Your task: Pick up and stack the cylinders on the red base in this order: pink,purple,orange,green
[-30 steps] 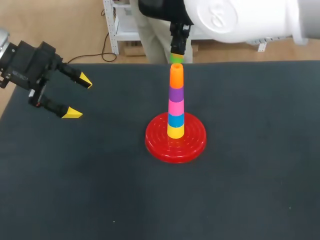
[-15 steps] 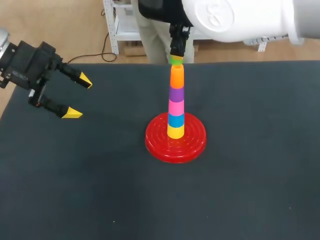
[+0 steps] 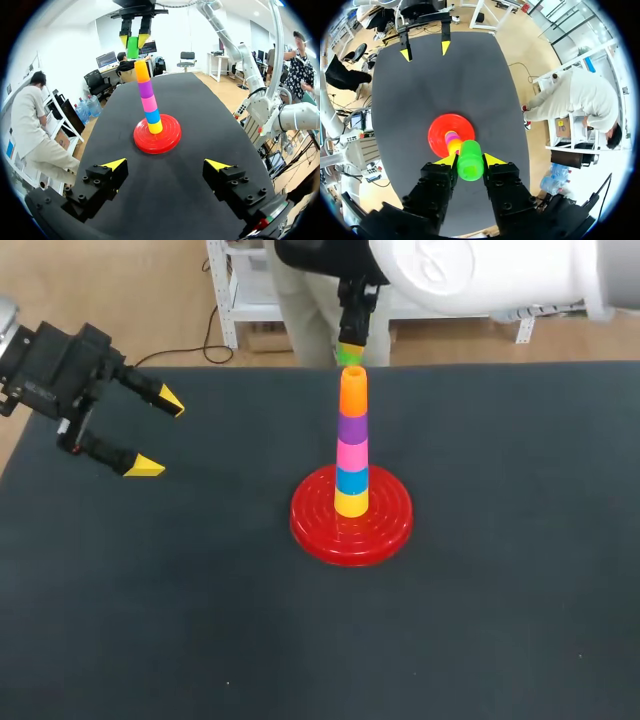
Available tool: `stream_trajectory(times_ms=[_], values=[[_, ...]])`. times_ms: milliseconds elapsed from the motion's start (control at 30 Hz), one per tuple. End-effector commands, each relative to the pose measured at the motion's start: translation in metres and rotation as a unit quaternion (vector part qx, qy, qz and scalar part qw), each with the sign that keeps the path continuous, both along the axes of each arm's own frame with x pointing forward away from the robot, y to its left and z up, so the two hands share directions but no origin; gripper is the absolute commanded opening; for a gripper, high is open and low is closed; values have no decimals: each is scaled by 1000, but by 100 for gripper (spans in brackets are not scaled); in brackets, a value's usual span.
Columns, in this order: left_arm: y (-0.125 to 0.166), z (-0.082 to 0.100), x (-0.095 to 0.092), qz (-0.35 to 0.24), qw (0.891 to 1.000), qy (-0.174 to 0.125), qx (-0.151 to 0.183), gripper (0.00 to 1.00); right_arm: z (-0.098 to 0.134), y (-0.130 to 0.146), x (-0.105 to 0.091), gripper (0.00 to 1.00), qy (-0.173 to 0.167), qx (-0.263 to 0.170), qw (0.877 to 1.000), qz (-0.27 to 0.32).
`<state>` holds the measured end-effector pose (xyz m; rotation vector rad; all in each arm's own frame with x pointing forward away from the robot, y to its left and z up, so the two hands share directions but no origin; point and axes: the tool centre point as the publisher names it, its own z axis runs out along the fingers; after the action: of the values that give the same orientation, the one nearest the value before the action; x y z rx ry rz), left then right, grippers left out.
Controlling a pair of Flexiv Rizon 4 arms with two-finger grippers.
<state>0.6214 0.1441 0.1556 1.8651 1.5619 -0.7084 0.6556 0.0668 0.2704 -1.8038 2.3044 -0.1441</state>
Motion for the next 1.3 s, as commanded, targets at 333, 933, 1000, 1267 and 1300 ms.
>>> stream_trajectory(times_ms=[333, 933, 1000, 1267, 1300], values=[[1, -1, 1, -1, 1000, 0, -1, 100, -9, -3, -2, 0, 17, 6, 1000, 0], [1, -1, 1, -1, 1000, 0, -1, 100, -2, -4, -9, 0, 7, 7, 1000, 6], [1, -1, 1, -1, 1000, 0, -1, 100, -1, -4, -10, 0, 7, 6, 1000, 7], [1, -1, 1, -1, 1000, 0, -1, 100, -4, -5, -9, 0, 20, 2, 1000, 7], [1, -1, 1, -1, 1000, 0, -1, 100, -5, -5, -7, 0, 21, 1, 1000, 6]])
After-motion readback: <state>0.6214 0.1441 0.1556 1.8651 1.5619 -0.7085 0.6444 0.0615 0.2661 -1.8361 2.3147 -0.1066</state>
